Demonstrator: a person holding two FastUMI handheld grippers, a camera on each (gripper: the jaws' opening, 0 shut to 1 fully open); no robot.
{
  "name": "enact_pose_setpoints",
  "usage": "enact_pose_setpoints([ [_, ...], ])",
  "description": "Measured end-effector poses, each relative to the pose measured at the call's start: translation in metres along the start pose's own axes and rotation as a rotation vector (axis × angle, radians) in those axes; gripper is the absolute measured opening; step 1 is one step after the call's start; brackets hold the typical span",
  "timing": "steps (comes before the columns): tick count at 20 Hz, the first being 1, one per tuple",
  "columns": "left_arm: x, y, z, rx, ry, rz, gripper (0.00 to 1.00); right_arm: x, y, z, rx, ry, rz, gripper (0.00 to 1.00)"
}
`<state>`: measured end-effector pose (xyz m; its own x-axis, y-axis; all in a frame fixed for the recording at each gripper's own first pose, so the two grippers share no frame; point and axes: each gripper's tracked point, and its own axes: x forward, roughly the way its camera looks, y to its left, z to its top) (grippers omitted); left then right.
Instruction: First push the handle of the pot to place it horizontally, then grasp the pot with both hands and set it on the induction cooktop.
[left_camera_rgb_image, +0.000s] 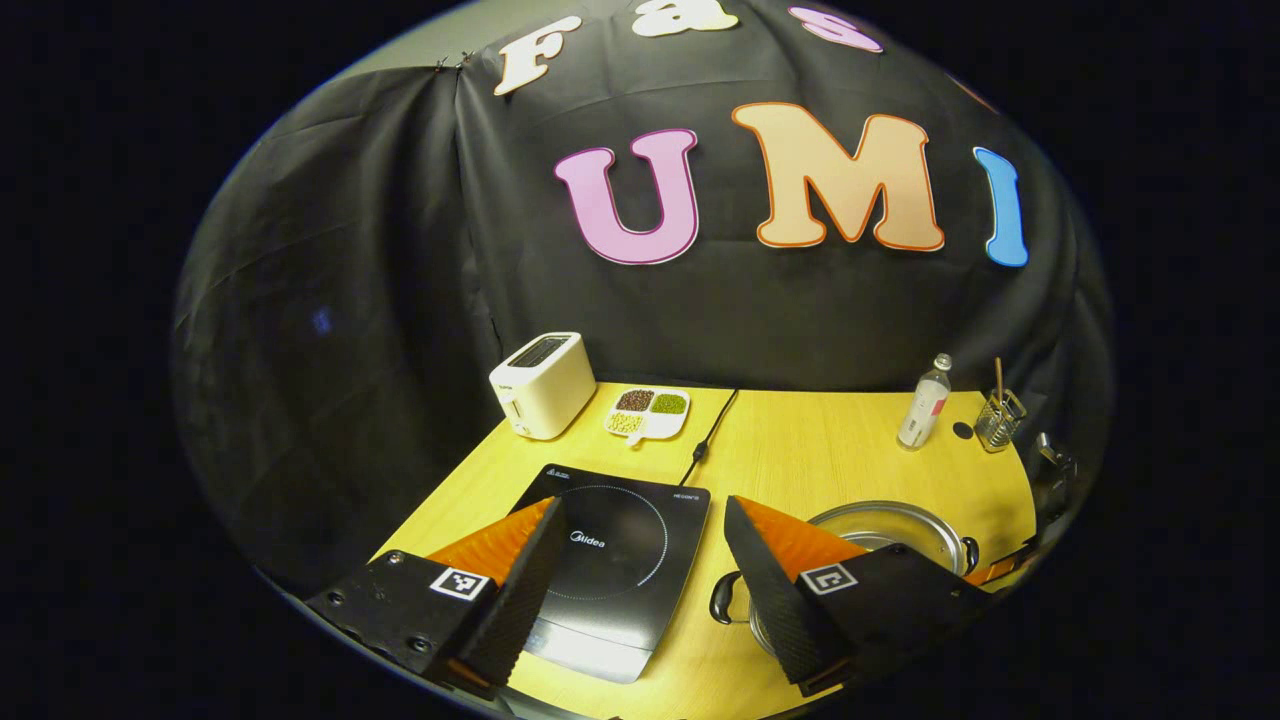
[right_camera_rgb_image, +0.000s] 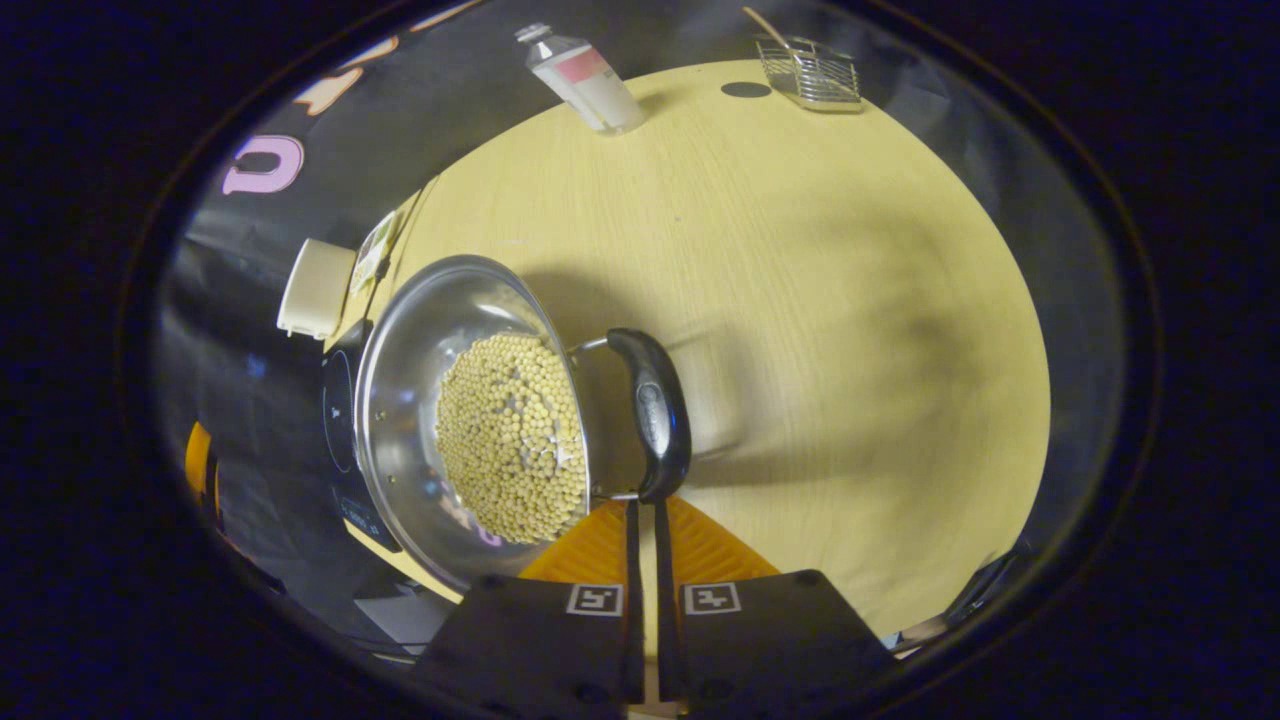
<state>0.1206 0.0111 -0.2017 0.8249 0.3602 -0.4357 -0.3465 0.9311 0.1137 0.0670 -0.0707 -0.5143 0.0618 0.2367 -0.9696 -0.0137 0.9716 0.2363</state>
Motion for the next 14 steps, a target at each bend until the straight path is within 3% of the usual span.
enact_pose_setpoints([
  [2,0.002,-0.002,-0.002,-0.012,0.003,-0.008,0.97,-0.008,-0.002,0.002,-0.003,-0.004,0.009,0.17],
  [3,0.002,-0.003,-0.004,-0.017,0.007,-0.016,0.97,-0.014,0.002,0.002,0.010,0.000,0.038,0.33],
  [4,0.004,-0.003,-0.006,-0.020,0.012,-0.022,0.97,-0.017,-0.002,0.003,0.022,-0.003,0.029,0.33],
  [7,0.010,-0.006,-0.021,0.003,0.043,-0.043,0.97,-0.025,-0.004,0.010,0.004,-0.024,0.042,0.63],
  [10,0.018,-0.018,-0.042,0.066,0.107,-0.116,0.98,-0.033,0.007,0.013,-0.014,-0.020,0.115,0.84],
  [11,0.020,-0.024,-0.049,0.083,0.138,-0.147,0.97,-0.034,0.010,0.016,-0.018,-0.017,0.136,0.98],
  [14,0.023,-0.048,-0.079,0.112,0.248,-0.249,0.97,-0.024,0.019,0.013,-0.059,0.001,0.162,1.00],
])
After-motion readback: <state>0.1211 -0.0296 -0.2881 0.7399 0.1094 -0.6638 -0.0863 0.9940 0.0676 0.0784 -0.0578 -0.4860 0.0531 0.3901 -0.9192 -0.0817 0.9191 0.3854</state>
